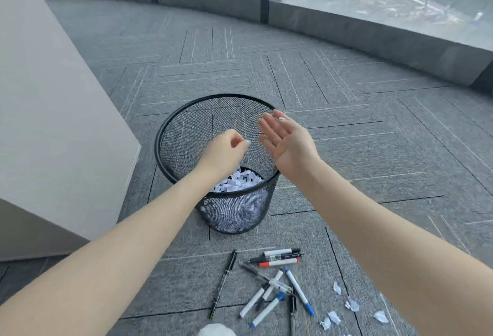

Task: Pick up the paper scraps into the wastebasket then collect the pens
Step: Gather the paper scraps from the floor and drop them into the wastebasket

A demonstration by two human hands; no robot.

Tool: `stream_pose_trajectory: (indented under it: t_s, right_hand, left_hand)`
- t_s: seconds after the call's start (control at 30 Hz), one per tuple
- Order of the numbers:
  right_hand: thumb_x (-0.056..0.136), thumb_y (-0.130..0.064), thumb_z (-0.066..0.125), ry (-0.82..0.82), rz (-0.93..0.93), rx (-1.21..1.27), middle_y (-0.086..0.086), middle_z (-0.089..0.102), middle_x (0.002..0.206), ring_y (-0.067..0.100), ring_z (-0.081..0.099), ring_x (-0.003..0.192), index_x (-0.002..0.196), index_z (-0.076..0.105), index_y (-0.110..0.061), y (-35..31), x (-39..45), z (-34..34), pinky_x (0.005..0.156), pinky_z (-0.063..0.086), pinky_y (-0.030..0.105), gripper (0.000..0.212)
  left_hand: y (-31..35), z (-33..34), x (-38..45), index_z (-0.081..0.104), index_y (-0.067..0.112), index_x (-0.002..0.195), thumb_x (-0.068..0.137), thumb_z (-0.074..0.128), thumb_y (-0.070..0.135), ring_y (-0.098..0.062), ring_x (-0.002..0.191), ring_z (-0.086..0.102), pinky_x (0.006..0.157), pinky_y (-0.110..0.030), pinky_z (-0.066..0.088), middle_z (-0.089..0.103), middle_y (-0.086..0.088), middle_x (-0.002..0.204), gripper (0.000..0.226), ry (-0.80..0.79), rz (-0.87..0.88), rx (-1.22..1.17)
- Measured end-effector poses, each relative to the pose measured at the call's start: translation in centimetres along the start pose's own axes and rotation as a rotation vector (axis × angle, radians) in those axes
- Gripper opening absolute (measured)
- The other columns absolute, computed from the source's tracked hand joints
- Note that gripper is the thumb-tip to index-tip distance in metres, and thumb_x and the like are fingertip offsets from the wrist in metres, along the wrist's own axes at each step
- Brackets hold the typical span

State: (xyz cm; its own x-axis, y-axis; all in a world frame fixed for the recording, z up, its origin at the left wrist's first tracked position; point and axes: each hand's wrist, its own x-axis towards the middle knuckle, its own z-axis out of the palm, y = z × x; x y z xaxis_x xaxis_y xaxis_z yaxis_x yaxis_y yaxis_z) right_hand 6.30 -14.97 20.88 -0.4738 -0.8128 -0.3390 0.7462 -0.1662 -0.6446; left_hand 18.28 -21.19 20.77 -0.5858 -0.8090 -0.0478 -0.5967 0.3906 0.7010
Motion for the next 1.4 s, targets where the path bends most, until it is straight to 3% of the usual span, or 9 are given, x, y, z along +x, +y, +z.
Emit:
stream_pose_trajectory:
  t_s: [0.13, 0.27, 0.47, 0.9, 1.0, 1.07, 1.13, 1.27, 1.4]
  right_hand:
    - [0.097, -0.009, 0.037, 0.067, -0.070, 0.180, 0.008, 0.062, 0.093, 0.018, 0.063, 0.082, 0.097, 0.054, -0.007, -1.0, -1.2, -2.4, 0.082, 0.051, 0.032, 0.018]
    - [0.097, -0.012, 0.039, 0.292, -0.109, 0.190, 0.007, 0.060, 0.092, 0.016, 0.062, 0.081, 0.092, 0.055, -0.009, -2.1, -2.8, -8.5, 0.078, 0.054, 0.032, 0.017]
    - [0.095, -0.011, 0.041, 0.527, -0.135, 0.210, 0.006, 0.056, 0.092, 0.015, 0.057, 0.080, 0.091, 0.055, -0.009, -3.3, -6.5, -18.1, 0.080, 0.052, 0.034, 0.015]
    - [0.092, -0.014, 0.048, 0.718, -0.240, 0.306, 0.002, 0.058, 0.091, 0.013, 0.056, 0.077, 0.096, 0.057, -0.010, -6.7, -14.1, -27.3, 0.077, 0.052, 0.033, 0.010]
    - [0.092, -0.016, 0.048, 0.747, -0.232, 0.296, 0.002, 0.059, 0.097, 0.014, 0.057, 0.083, 0.108, 0.056, -0.010, -6.3, -15.2, -28.9, 0.076, 0.051, 0.033, 0.019]
    - [0.092, -0.015, 0.048, 0.747, -0.222, 0.267, 0.003, 0.058, 0.099, 0.016, 0.056, 0.087, 0.117, 0.053, -0.009, -5.9, -15.7, -29.7, 0.077, 0.049, 0.033, 0.026]
    - [0.093, -0.014, 0.047, 0.743, -0.212, 0.252, 0.004, 0.057, 0.100, 0.017, 0.055, 0.089, 0.123, 0.051, -0.009, -5.6, -16.0, -30.2, 0.082, 0.047, 0.035, 0.032]
    - [0.093, -0.016, 0.045, 0.737, -0.198, 0.229, 0.005, 0.056, 0.103, 0.017, 0.054, 0.091, 0.124, 0.051, -0.009, -5.4, -16.0, -30.5, 0.081, 0.047, 0.035, 0.032]
    - [0.094, -0.021, 0.043, 0.740, -0.179, 0.213, 0.004, 0.057, 0.108, 0.018, 0.055, 0.095, 0.116, 0.054, -0.011, -5.3, -15.8, -30.5, 0.083, 0.046, 0.037, 0.026]
  left_hand:
    - [2.3, 2.5, -2.0, 0.051, 0.016, 0.087, 0.090, 0.041, 0.053, -0.022, 0.084, 0.056, 0.070, -0.032, 0.042, 0.059, 0.001, 0.086, 0.039, -0.336, 0.096, 0.337]
    - [3.2, 5.1, -3.0, 0.043, 0.011, 0.099, 0.093, 0.046, 0.016, -0.033, 0.088, 0.059, 0.064, -0.034, 0.039, 0.062, -0.011, 0.100, 0.008, -0.190, 0.268, 0.722]
    - [7.0, 7.9, -2.3, 0.042, 0.010, 0.096, 0.095, 0.040, 0.015, -0.034, 0.085, 0.058, 0.063, -0.036, 0.040, 0.060, -0.014, 0.100, 0.004, -0.228, 0.401, 0.601]
    - [16.6, 18.6, -1.6, 0.042, 0.017, 0.089, 0.092, 0.044, 0.027, -0.031, 0.100, 0.057, 0.078, -0.037, 0.044, 0.056, -0.005, 0.105, 0.011, -0.460, 0.800, 0.645]
    - [17.8, 18.7, -1.2, 0.051, 0.021, 0.102, 0.087, 0.036, 0.062, -0.023, 0.099, 0.055, 0.080, -0.034, 0.041, 0.057, 0.001, 0.103, 0.046, -0.522, 0.597, 0.539]
    - [19.0, 18.4, -0.4, 0.044, 0.020, 0.124, 0.086, 0.024, 0.065, -0.025, 0.118, 0.045, 0.099, -0.044, 0.035, 0.050, -0.004, 0.127, 0.062, -0.652, 0.341, 0.273]
    - [20.0, 18.2, 0.7, 0.038, 0.013, 0.130, 0.092, 0.022, 0.050, -0.027, 0.124, 0.039, 0.107, -0.049, 0.026, 0.041, -0.010, 0.136, 0.056, -0.664, 0.174, 0.017]
    - [20.3, 17.6, 1.9, 0.049, 0.013, 0.092, 0.089, 0.038, 0.020, -0.015, 0.074, 0.040, 0.087, -0.036, 0.037, 0.041, -0.007, 0.101, 0.013, -0.607, -0.013, -0.269]
    - [19.6, 17.9, 3.0, 0.048, 0.010, 0.105, 0.082, 0.034, -0.012, -0.020, 0.107, 0.040, 0.112, -0.043, 0.021, 0.042, -0.009, 0.122, 0.034, -0.590, -0.066, -0.372]
